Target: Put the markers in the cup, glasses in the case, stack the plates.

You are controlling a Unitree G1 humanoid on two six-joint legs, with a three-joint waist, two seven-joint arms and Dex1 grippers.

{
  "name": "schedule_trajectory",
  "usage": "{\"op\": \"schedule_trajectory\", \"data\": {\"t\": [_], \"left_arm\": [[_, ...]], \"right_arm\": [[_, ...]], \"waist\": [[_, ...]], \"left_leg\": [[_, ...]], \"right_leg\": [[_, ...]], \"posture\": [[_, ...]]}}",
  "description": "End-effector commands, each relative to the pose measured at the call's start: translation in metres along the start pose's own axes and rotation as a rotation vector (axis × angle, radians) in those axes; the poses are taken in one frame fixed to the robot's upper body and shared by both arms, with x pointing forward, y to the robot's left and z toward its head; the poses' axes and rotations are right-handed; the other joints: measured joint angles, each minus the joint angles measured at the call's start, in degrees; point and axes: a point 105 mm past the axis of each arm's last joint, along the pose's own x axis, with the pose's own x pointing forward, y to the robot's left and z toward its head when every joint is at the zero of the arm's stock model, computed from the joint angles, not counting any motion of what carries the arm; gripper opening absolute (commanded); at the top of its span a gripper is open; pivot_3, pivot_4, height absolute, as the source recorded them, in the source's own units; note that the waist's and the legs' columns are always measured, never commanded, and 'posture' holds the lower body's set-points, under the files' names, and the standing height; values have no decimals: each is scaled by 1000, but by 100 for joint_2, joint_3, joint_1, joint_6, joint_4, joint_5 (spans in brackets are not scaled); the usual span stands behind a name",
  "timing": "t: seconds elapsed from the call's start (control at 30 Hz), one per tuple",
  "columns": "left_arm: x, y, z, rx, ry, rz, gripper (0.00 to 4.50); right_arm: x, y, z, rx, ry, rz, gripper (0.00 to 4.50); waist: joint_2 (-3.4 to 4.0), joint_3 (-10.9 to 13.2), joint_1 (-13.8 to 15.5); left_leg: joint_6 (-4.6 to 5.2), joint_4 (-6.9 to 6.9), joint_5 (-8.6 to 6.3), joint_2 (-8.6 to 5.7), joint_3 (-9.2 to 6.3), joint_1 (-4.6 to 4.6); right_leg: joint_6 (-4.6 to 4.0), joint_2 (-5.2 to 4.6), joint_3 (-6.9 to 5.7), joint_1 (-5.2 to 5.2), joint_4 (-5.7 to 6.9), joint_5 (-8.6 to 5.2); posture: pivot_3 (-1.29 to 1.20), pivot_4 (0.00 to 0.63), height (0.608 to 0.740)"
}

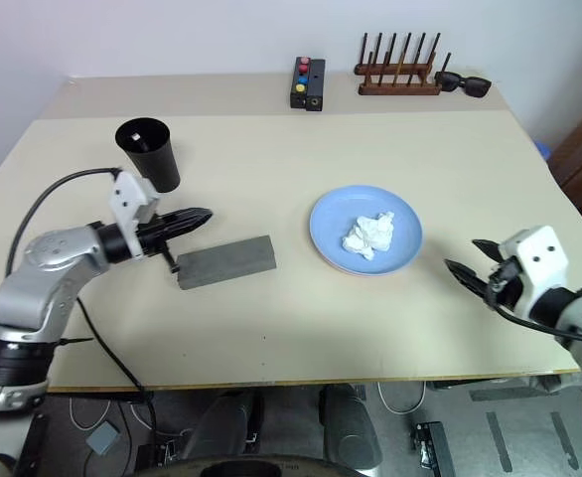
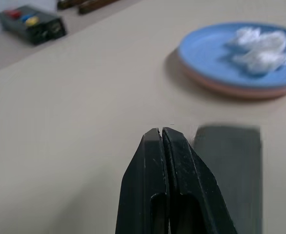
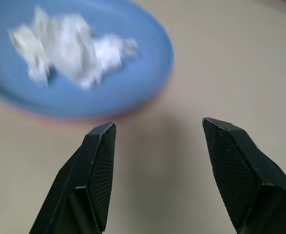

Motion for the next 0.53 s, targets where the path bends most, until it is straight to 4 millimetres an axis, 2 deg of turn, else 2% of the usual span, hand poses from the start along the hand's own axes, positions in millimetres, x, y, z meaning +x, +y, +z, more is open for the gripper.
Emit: {"op": "schedule_trajectory", "data": {"t": [0.03,0.1,0.2,0.3,0.53], "left_arm": [[-23,14,1,40,3,77,0],[-48,26,-10,24,34,157,0],[-64,31,-18,20,57,207,0],[-87,33,-33,-3,123,245,0],[-98,27,-43,-20,156,263,0]], "right_arm": [[-15,-13,12,-38,-43,-29,2840],[-23,-18,10,-13,-42,-32,2840],[-27,-23,6,13,-37,-26,2840],[-26,-27,1,23,-30,-27,2840],[-14,-26,4,28,-45,10,2840]], "waist": [[0,0,25],[0,0,23],[0,0,27],[0,0,39],[0,0,47]], "left_leg": [[0,4,0,1,-1,0],[0,11,1,3,-2,4],[0,10,0,22,5,5],[0,10,0,22,5,4],[1,6,-1,23,8,-2]], "right_leg": [[-3,0,0,2,0,0],[-23,-1,0,10,0,-8],[-27,2,2,10,-3,-10],[-27,1,1,12,-12,-10],[-28,-4,1,13,-28,-8]], "posture": [[0,150,735],[0,150,735],[0,150,735],[0,150,735],[0,150,735]]}}
